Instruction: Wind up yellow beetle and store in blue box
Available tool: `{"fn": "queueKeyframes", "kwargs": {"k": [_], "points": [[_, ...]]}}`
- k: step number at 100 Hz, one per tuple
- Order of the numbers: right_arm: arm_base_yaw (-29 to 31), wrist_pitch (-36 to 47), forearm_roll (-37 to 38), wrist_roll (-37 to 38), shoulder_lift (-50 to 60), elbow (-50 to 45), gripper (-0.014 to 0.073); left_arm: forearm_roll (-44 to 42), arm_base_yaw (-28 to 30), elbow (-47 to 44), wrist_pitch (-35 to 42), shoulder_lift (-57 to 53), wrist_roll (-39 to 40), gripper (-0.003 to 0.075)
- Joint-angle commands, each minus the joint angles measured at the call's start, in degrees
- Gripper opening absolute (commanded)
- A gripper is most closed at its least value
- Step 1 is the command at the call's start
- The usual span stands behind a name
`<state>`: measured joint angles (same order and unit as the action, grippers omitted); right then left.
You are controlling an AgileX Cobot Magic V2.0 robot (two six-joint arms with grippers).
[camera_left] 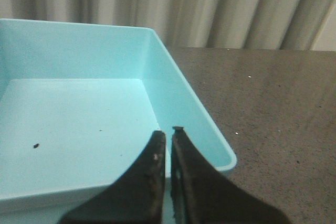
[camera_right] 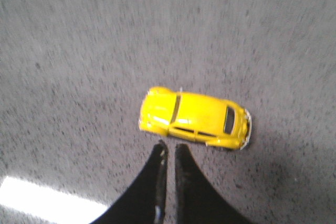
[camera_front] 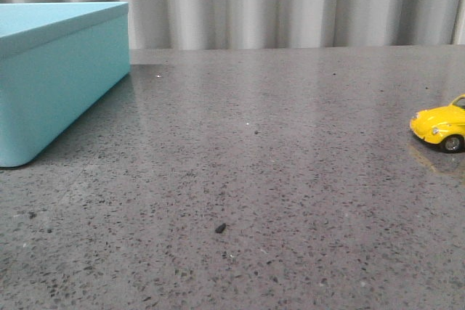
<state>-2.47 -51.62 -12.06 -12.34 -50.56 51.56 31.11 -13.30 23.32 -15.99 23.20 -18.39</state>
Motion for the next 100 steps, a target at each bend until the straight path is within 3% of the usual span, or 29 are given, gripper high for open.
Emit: {"fn": "queueKeyframes", "kwargs": {"k": [1, 24, 46, 100], "points": [[0.3, -4.3, 1.1, 0.0, -6.1, 6.4, -0.0041, 0.6, -1.8, 1.9, 3.0, 0.8, 0.3, -0.0021], [0.2, -7.8, 1.1, 2.4, -17.2, 13.3, -0.0041, -0.4, -2.3, 0.4, 3.0, 0.8, 0.3, -0.0021], [0.2, -7.8, 1.1, 2.4, -24.2, 13.9, -0.0041, -0.7, -2.3, -2.5, 3.0, 0.8, 0.3, -0.0021], [0.2, -5.9, 1.1, 2.4, -28.8, 13.8, -0.0041, -0.7, -2.3, -5.3, 3.1, 0.8, 0.3, -0.0021]]}}
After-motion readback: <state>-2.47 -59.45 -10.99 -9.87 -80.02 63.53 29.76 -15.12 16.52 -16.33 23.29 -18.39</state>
